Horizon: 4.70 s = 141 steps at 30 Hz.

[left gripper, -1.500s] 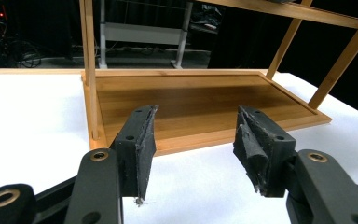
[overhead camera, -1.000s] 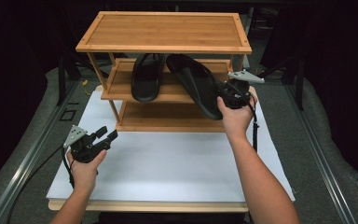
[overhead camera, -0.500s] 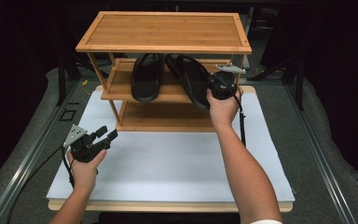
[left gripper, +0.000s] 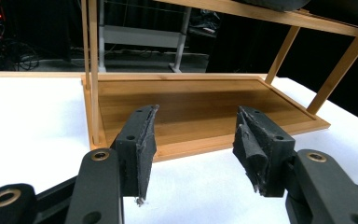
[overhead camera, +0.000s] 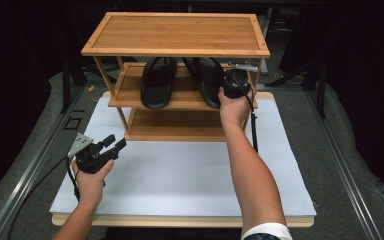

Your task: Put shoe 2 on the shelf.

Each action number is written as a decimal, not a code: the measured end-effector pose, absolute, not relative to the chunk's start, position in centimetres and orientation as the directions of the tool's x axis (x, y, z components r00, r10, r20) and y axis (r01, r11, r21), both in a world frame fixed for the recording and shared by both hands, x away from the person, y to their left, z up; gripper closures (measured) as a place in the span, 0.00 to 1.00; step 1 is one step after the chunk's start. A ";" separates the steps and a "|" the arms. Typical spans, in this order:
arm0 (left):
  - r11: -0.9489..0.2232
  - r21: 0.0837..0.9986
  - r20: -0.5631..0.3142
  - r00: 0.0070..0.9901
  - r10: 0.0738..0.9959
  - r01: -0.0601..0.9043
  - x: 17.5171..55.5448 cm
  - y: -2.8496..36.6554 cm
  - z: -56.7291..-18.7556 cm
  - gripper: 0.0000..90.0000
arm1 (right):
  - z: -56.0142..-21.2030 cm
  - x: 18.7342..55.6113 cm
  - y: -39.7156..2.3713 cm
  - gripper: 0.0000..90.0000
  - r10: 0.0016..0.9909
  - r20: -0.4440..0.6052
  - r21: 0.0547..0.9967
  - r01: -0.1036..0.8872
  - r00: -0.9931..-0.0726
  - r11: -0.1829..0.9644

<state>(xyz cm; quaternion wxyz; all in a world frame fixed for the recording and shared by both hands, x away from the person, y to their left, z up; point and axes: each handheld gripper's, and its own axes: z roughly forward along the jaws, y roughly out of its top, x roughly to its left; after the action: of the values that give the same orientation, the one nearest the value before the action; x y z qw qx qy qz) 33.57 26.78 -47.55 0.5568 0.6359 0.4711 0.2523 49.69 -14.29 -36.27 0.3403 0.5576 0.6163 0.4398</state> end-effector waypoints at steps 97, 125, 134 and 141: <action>-0.038 0.938 -0.147 0.496 0.856 0.345 45.9 17.4 -38.6 0.49 | -38.6 42.6 -11.1 0.48 0.860 0.243 0.926 0.372 -0.450 -0.067; -0.042 0.965 -0.100 0.513 0.853 0.258 41.3 20.5 -36.3 0.45 | -36.2 38.5 -15.8 0.49 0.898 0.108 0.948 0.315 -0.427 0.036; -0.026 0.969 -0.110 0.520 0.847 0.247 39.2 22.5 -36.3 0.45 | -36.3 36.0 -17.9 0.49 0.902 0.072 0.956 0.288 -0.425 0.060; -0.004 0.969 -0.128 0.509 0.851 0.249 37.8 23.7 -37.2 0.45 | -37.0 33.5 -20.0 0.49 0.912 0.086 0.961 0.273 -0.402 0.030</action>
<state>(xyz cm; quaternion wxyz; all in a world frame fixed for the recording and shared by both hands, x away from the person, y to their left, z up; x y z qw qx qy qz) 37.75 23.70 -37.23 0.5684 0.6570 0.4185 0.2649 33.48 -20.00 -36.97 0.3029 0.4555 0.6505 0.5270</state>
